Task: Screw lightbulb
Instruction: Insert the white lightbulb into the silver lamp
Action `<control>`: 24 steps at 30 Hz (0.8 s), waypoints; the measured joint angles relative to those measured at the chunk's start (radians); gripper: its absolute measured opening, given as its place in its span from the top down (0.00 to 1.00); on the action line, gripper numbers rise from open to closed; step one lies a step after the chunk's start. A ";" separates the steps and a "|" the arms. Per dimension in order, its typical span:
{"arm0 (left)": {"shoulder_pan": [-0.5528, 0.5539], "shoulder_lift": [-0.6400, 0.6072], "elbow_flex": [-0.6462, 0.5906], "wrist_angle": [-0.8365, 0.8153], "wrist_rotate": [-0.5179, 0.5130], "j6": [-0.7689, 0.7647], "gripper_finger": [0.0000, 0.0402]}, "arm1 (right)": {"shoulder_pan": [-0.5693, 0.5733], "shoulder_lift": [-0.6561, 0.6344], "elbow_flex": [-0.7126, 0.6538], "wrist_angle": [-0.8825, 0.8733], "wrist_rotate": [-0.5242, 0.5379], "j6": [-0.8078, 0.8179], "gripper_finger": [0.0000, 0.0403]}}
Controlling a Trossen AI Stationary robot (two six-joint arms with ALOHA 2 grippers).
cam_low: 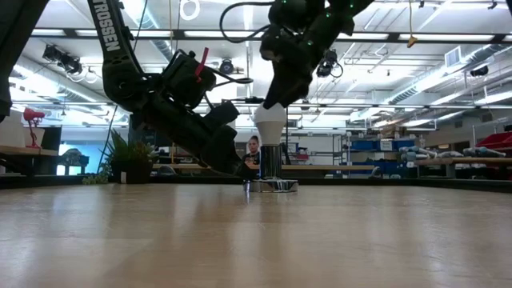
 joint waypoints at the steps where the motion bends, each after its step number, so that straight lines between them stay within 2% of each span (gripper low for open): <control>1: 0.000 0.000 0.000 0.000 0.000 0.000 0.99 | 0.002 0.000 0.001 -0.005 0.014 0.043 0.33; 6: 0.000 0.000 0.000 0.000 0.000 0.000 0.99 | 0.024 0.012 0.004 -0.043 0.088 0.338 0.36; 10: 0.000 0.000 0.000 0.001 0.000 -0.001 0.99 | 0.054 0.013 0.002 -0.039 0.130 0.399 0.32; 17: 0.000 0.000 0.000 0.000 0.000 -0.007 0.99 | 0.074 -0.038 -0.009 -0.045 0.154 0.304 0.18; 24: 0.000 0.000 0.000 0.000 0.000 -0.008 0.99 | 0.070 -0.069 -0.005 -0.021 0.114 0.021 0.11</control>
